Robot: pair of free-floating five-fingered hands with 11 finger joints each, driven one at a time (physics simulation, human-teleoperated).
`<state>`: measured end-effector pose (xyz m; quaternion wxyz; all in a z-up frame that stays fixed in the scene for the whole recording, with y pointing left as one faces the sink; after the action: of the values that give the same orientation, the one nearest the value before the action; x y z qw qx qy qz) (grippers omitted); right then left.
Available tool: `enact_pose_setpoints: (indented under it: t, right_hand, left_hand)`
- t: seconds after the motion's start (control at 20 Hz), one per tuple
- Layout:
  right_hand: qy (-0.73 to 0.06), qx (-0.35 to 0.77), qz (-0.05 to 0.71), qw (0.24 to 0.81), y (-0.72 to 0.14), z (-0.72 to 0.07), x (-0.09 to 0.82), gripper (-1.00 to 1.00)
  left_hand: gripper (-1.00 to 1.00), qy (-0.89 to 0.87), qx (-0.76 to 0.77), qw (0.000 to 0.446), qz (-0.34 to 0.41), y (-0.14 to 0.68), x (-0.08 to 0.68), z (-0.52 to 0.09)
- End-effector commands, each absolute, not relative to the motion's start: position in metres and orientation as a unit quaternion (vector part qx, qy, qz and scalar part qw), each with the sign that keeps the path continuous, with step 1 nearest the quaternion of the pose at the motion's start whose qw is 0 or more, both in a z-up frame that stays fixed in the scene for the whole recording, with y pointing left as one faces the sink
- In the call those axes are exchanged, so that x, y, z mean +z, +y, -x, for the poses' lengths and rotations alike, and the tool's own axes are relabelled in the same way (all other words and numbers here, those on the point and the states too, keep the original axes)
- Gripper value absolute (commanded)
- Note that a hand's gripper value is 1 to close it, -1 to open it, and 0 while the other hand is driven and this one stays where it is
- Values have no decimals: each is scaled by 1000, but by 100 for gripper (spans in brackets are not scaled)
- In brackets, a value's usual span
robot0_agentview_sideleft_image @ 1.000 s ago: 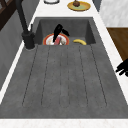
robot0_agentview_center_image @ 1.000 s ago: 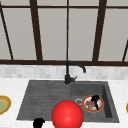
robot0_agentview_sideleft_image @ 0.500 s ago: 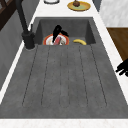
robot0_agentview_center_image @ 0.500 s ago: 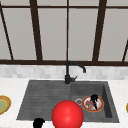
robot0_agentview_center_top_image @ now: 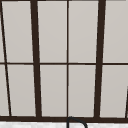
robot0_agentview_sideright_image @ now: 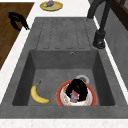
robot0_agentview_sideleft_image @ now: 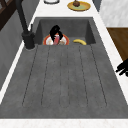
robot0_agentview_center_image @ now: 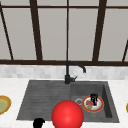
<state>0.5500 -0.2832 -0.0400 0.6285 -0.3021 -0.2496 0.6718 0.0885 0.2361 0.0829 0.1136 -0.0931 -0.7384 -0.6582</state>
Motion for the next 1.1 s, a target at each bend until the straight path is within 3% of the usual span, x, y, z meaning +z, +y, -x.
enact_pose_setpoints:
  t: [0.0,1.05]
  right_hand:
    - [-252,671,293,632,-288,-549,-40,100]
    - [-270,650,301,644,-335,-555,101,100]
  left_hand:
    - [0,-738,-658,114,93,236,83,-89]
    - [0,-738,-658,112,92,236,83,-88]
